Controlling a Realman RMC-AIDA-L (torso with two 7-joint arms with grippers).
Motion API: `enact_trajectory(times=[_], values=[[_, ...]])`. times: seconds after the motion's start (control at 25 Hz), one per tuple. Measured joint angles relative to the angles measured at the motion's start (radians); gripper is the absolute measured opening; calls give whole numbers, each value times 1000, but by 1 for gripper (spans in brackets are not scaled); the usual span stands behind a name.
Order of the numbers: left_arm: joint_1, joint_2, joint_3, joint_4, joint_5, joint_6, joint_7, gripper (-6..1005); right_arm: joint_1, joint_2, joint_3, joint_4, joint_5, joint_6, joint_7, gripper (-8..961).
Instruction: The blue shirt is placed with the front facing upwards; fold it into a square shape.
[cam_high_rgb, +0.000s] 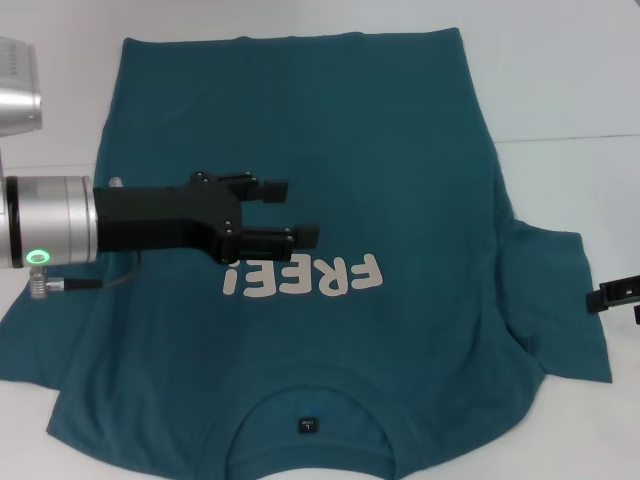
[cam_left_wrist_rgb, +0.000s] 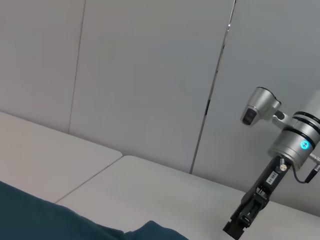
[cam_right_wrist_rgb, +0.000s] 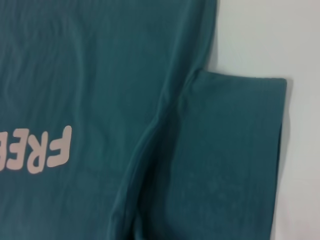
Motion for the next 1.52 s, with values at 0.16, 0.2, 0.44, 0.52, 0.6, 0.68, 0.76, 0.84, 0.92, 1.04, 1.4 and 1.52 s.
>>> enact_trajectory(times=[0.16, 0.2, 0.44, 0.52, 0.6, 0.68, 0.76, 0.84, 0.92, 1.04, 1.4, 1.52], values=[[0, -1, -1, 0, -4, 0, 0, 843, 1, 2, -33, 1, -3, 12, 6, 924], [0, -1, -1, 0, -4, -1, 0, 843, 1, 3, -39, 2, -3, 13, 7, 924], [-2, -5, -1, 0, -4, -2, 0, 842, 4, 7, -50, 16, -4, 24, 9, 925], [-3, -5, -1, 0, -4, -2, 0, 842, 4, 7, -54, 29, -4, 30, 10, 925], [-4, -6, -1, 0, -4, -2, 0, 842, 6, 7, -59, 43, -5, 39, 10, 925], [-4, -6, -1, 0, -4, -1, 0, 842, 8, 8, -61, 52, -6, 44, 9, 925], [-4, -7, -1, 0, -4, -3, 0, 842, 8, 8, -61, 55, -6, 49, 7, 925], [-4, -8, -1, 0, -4, -3, 0, 842, 9, 8, -64, 55, -7, 53, 7, 925], [-3, -8, -1, 0, -4, -3, 0, 842, 9, 8, -73, 58, -7, 60, 8, 925], [-2, -9, -1, 0, -4, -4, 0, 842, 7, 8, -82, 72, -7, 68, 9, 925], [-2, -9, -1, 0, -2, -5, 0, 842, 7, 8, -83, 102, -6, 87, 10, 925], [-3, -9, -1, 0, -2, -5, 0, 842, 6, 8, -83, 103, -4, 87, 10, 925]])
